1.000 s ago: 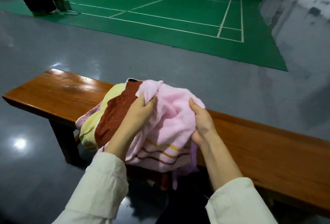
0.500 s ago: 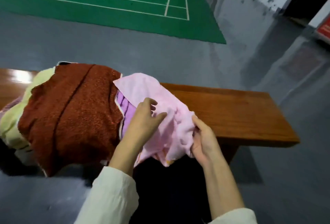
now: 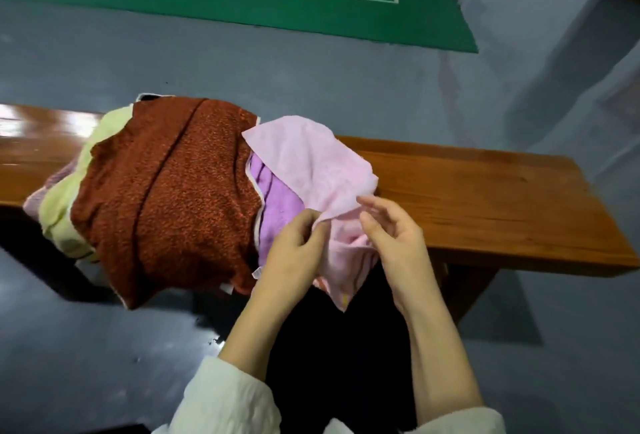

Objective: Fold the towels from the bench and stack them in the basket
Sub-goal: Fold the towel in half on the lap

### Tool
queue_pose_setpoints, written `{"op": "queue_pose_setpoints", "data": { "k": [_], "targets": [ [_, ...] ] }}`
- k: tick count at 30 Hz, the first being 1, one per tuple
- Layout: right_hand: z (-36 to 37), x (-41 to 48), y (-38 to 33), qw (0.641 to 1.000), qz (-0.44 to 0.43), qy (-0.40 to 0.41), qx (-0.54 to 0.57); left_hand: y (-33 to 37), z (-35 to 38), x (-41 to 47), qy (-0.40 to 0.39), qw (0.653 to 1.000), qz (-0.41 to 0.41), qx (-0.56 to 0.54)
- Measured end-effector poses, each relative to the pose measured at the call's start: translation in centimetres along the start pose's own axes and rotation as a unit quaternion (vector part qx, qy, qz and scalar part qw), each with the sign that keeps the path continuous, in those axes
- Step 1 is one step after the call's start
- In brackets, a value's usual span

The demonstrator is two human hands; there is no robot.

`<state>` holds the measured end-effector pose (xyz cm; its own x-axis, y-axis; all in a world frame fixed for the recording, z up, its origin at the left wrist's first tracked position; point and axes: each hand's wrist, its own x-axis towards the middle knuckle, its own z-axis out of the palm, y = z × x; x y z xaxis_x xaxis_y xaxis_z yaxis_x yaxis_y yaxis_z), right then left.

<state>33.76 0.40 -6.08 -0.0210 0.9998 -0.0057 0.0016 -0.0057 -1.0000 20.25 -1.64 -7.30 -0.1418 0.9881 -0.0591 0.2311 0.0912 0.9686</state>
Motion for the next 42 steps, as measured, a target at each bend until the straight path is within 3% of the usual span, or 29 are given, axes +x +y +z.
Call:
{"op": "queue_pose_setpoints", "data": {
  "k": [2,5,10,16,19,25,31,35,39,42],
  "targets": [
    [0.7,1.6,-0.8,0.989,-0.063,-0.097,-0.087,0.5,-0.8,0.4,0.003,0.999,-0.009,-0.034],
    [2.6,3.5,-1.0,0.976,0.013,-0.202,-0.084,0.9,-2.5,1.2,0.024,1.000,0.013,0.006],
    [3.2,3.6,0.9,0.984,0.022,-0.124,-0.124,0.6,-4.9,1.0,0.078,0.978,0.004,0.193],
    [2.4,1.7,2.1,0.993,-0.023,0.034,-0.111,0.0,-4.7,1.4,0.081,0.962,-0.012,0.262],
    [0.5,1.7,1.5,0.989,-0.044,0.103,-0.099,-0.3,-5.5,1.4,0.078,0.971,-0.008,0.225],
    [-0.5,1.3,1.9,0.983,-0.026,0.134,-0.119,-1.1,-7.6,1.5,0.003,0.992,-0.040,0.120],
    [-0.1,1.1,2.3,0.984,-0.002,0.130,-0.124,-1.7,-9.7,1.0,0.016,0.989,-0.081,0.120],
    [0.2,0.8,1.9,0.995,0.002,0.075,-0.061,-1.7,-9.8,1.0,0.052,0.996,0.015,0.065],
    [1.1,0.2,1.2,1.000,-0.018,-0.004,-0.011,-0.3,-7.2,1.2,0.065,0.997,0.044,0.015],
    [2.3,-0.2,0.5,0.997,-0.039,-0.059,0.000,1.2,-4.7,0.6,-0.031,0.998,0.051,0.011]
  ]
}}
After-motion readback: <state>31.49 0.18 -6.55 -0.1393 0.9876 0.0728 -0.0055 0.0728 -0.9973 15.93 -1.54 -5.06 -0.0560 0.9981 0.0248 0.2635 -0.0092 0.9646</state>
